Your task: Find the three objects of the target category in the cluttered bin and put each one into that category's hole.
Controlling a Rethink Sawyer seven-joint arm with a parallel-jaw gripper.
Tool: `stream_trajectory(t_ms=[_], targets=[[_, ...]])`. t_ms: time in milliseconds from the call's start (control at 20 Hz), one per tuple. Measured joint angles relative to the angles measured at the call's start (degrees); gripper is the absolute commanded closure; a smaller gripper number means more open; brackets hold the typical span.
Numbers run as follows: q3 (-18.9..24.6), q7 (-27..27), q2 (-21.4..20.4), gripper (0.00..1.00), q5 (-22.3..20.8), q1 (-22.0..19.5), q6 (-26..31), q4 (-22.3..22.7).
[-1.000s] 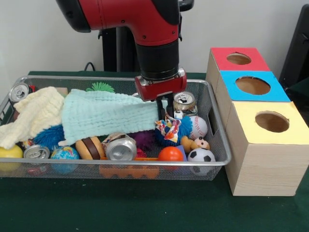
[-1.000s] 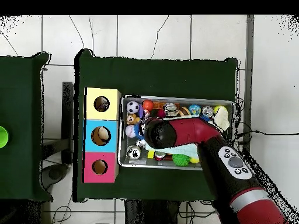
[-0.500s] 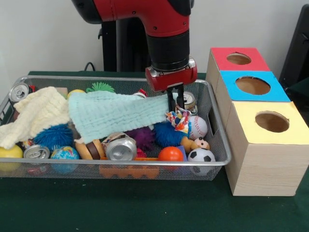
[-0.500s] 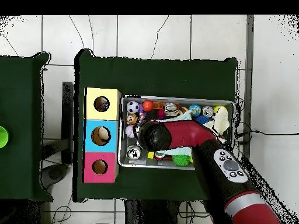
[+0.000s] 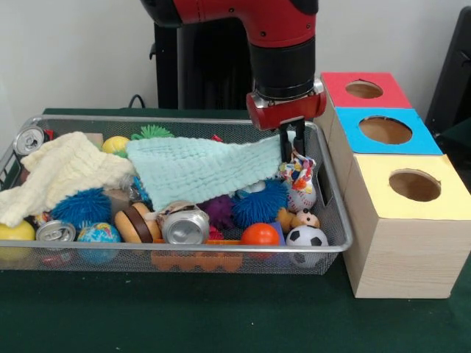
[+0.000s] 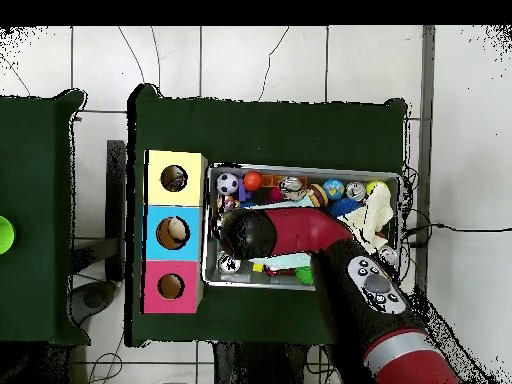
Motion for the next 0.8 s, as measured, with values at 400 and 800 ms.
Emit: stream_trajectory(t_ms=[400,800], targets=[[-0.4,0.0,-0.2,1.00,2.8,2.0,0.9,0.0],[-1.8,0.0,-0.1,1.00,3.1,2.5,0.8,0.0]])
